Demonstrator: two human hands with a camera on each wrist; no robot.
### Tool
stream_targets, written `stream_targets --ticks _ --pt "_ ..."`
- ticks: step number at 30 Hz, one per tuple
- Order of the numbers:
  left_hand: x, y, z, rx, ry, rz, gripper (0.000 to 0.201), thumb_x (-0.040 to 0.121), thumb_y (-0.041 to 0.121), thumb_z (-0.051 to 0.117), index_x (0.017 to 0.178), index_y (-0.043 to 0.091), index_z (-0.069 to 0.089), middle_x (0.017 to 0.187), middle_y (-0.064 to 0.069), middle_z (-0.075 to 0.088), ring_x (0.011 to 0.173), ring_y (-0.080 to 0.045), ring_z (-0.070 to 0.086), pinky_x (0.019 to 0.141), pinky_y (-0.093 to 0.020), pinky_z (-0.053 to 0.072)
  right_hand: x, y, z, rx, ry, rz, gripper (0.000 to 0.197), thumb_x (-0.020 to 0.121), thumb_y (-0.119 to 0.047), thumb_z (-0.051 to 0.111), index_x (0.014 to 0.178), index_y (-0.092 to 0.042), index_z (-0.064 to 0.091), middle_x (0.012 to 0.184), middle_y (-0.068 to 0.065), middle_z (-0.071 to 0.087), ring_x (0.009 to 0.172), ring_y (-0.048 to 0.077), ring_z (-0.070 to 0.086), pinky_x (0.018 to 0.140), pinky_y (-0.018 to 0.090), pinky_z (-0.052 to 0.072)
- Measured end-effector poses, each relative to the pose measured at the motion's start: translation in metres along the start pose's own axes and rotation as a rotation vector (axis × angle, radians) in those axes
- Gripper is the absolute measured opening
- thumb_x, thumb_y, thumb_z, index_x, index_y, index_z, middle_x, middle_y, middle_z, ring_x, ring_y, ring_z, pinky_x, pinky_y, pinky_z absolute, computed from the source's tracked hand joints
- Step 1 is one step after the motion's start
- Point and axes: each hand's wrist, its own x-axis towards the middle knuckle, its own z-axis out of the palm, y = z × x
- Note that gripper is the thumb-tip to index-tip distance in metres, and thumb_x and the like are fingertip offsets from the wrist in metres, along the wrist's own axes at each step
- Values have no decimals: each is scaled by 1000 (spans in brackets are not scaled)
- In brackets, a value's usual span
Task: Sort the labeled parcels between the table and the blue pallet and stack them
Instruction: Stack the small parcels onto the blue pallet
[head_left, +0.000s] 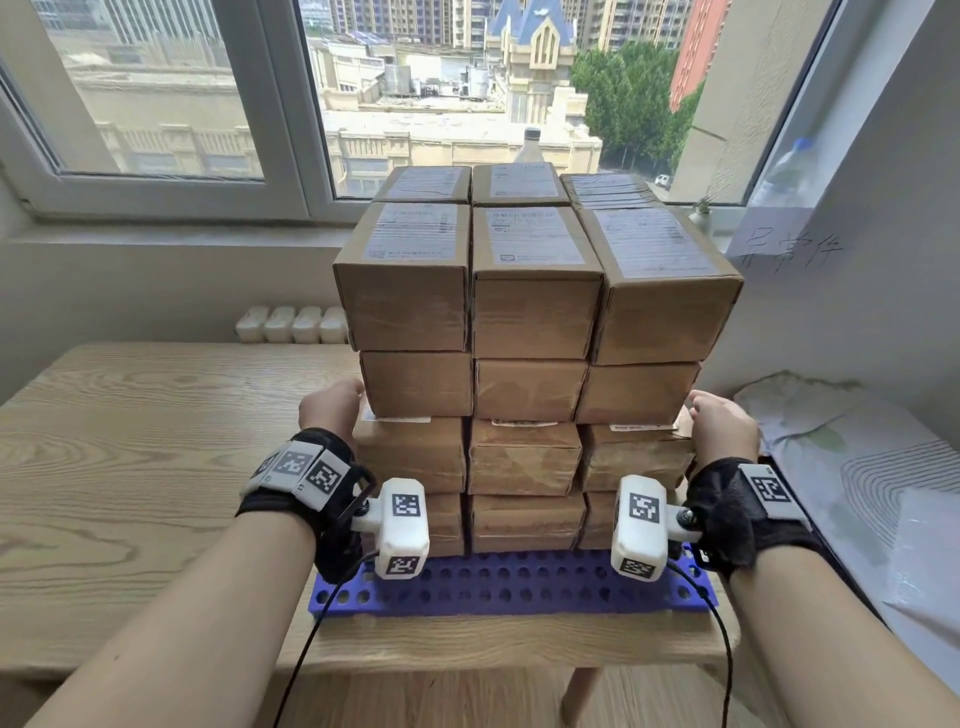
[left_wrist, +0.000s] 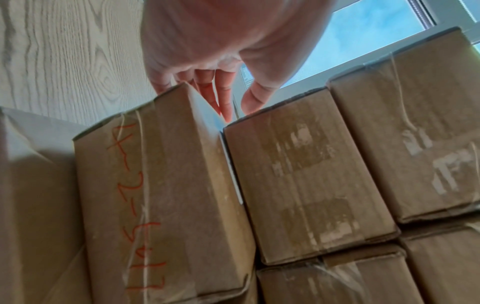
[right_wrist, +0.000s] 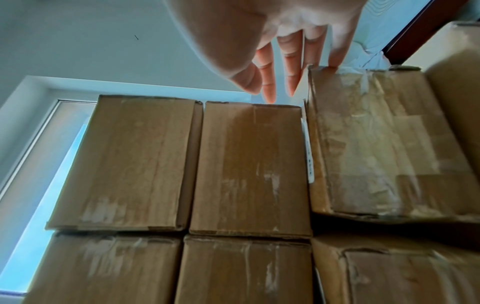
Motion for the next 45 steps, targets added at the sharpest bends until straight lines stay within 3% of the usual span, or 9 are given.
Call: stream_targets --ticks 4,7,12,20,23,33,37,41,45 --pt "12 -4 -2 27 -5 -11 68 47 24 64 112 4 63 109 -9 68 99 -27 66 94 -51 51 1 -1 0 -34 -2 13 30 90 -9 47 112 -9 68 123 8 64 99 19 58 73 14 38" --pt "22 -7 -2 59 4 7 67 47 27 62 110 3 64 110 -9 68 100 -28 66 94 -48 51 -1 -4 -2 -74 9 32 33 90 -10 47 116 -10 67 125 7 63 117 23 54 82 21 37" --pt "-18 3 -5 67 -30 1 9 82 17 56 78 9 60 101 -6 67 98 -21 63 87 -37 47 -2 3 -5 -2 42 37 33 89 -11 46 113 -6 67 106 7 64 99 20 57 74 20 38" --pt "-9 -27 -13 104 -37 -111 13 90 22 47 88 12 55 90 -7 52 82 -25 50 81 -36 37 7 33 -14 101 -5 326 34 98 -13 40 118 4 60 125 26 58 111 37 54 81 31 38" --pt "-10 -32 -9 118 -94 -136 18 96 25 42 100 12 53 104 -11 52 97 -25 50 83 -35 41 13 53 -11 -76 -5 327 43 83 -33 50 109 -3 65 93 16 65 74 25 51 74 32 39" --pt "-11 -29 -10 126 -128 -180 21 97 30 41 103 13 52 87 -6 51 98 -25 50 83 -38 43 28 79 -5 -41 -27 422 38 77 -45 50 84 -10 64 94 8 60 86 28 56 89 43 48" --pt "-12 -17 -14 90 -106 -171 36 96 33 45 121 10 55 112 -7 53 106 -23 50 78 -37 40 44 88 -11 -196 -66 329 40 69 -39 45 87 -11 67 89 11 63 66 20 49 51 24 37" --pt "-9 22 -17 92 -48 -52 53 94 36 48 140 12 44 144 -9 45 133 -29 42 106 -45 32 38 38 -27 -256 -75 90 12 82 -2 51 80 -10 60 98 18 63 86 33 60 71 27 44" --pt "-23 59 -18 70 -152 103 48 98 32 42 142 12 42 149 -8 41 138 -25 38 112 -45 28 7 -49 -36 -87 91 -37 22 84 -13 51 95 -19 69 83 0 64 62 9 50 63 13 41"
